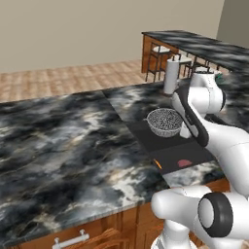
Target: Pick the teapot and strainer and place them in the sink. Then turn on the water.
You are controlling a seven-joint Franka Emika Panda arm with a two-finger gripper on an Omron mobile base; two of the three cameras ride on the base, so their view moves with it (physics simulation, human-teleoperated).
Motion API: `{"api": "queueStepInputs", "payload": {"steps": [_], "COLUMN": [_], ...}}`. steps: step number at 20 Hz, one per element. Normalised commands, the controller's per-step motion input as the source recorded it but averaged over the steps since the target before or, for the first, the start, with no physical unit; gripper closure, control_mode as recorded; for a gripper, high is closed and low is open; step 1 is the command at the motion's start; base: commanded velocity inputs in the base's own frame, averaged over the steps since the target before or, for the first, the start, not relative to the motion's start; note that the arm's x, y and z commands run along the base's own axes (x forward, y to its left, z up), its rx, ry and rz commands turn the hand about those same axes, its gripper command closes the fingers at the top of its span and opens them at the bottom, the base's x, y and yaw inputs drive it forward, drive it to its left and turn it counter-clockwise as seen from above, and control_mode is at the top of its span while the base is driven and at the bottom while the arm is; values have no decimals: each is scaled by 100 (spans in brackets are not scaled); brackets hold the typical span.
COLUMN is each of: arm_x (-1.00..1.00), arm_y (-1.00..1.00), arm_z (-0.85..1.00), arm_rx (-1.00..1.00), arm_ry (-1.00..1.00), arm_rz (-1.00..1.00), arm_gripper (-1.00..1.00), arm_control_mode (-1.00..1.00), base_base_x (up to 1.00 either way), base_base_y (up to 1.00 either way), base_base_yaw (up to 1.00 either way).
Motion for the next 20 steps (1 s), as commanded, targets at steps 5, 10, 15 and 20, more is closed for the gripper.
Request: {"api": "queueStepInputs", "payload": {"steps": [5, 10, 15, 20], "arm_x": [0, 0, 27, 41], "arm_y": [0, 0, -8, -39], "arm_z": [0, 0, -22, -27], "arm_rx": [0, 0, 2, 8], "arm_ry": [0, 0, 0, 0], "arm_rz": [0, 0, 0, 0], "arm_gripper": [100, 100, 100, 100], "arm_control_mode": [100, -100, -100, -100], "base_base_x": [21, 0, 0, 0], "base_base_y": [1, 0, 0, 0], "base_base_yaw": [0, 0, 0, 0]}}
